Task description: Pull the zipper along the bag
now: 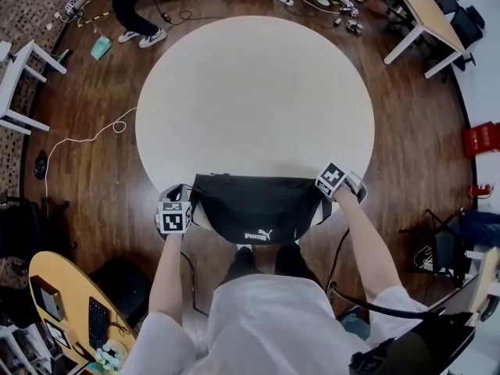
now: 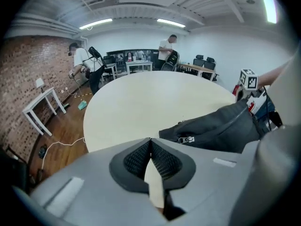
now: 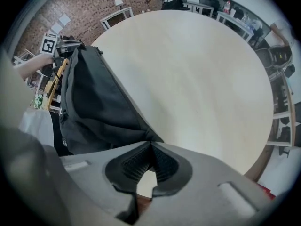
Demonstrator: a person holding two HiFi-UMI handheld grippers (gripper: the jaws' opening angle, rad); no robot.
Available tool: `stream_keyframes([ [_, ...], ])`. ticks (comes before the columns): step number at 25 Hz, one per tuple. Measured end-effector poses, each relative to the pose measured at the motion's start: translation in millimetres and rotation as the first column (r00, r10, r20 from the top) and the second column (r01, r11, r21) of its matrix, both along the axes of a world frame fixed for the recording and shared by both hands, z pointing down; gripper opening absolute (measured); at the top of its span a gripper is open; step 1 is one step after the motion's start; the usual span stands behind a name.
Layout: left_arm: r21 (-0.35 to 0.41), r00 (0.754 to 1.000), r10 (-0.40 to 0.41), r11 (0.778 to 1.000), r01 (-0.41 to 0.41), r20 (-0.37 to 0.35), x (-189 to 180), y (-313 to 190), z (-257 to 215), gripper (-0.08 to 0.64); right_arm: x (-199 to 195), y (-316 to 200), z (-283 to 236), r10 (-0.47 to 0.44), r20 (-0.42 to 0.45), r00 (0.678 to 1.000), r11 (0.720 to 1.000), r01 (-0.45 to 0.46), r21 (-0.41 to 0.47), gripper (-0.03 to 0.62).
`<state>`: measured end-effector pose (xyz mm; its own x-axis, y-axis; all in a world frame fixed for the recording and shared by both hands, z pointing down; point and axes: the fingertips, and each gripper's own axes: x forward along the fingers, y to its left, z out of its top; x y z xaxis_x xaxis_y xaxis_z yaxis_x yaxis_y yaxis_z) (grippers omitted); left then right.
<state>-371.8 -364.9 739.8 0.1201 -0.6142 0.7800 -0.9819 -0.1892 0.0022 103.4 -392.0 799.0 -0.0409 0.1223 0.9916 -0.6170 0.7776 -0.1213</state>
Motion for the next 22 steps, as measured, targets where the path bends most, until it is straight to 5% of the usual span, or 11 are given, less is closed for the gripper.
stream_keyframes([
  [2,-0.021,1.0,0.004,1.0,-0.004,0.009,-2,-12,18,0.018,-3,-2,-1,0.001,-0.008,1.0,1.0,-0.001,0.015,-0.008],
  [7,-0.052,0.991,-0.05,0.998,0.044,-0.126,11,-13,38,0.021,-16,-9,1,-0.071,-0.039,0.997,0.986,0.076,0.147,-0.008],
  [13,0.025,0.98,-0.029,0.999,0.034,-0.199,22,2,2,0.04,-10,-9,-5,0.003,-0.107,0.994,0.919,0.04,0.392,-0.008],
  [18,0.152,0.973,-0.03,0.986,0.066,-0.229,12,14,-40,0.095,-13,-17,-73,0.094,-0.023,0.995,0.76,-0.056,0.648,-0.008],
  [22,0.275,0.968,-0.006,0.958,0.077,-0.25,15,37,-81,0.104,-40,4,-139,0.094,0.208,0.974,0.598,-0.222,0.77,-0.008],
])
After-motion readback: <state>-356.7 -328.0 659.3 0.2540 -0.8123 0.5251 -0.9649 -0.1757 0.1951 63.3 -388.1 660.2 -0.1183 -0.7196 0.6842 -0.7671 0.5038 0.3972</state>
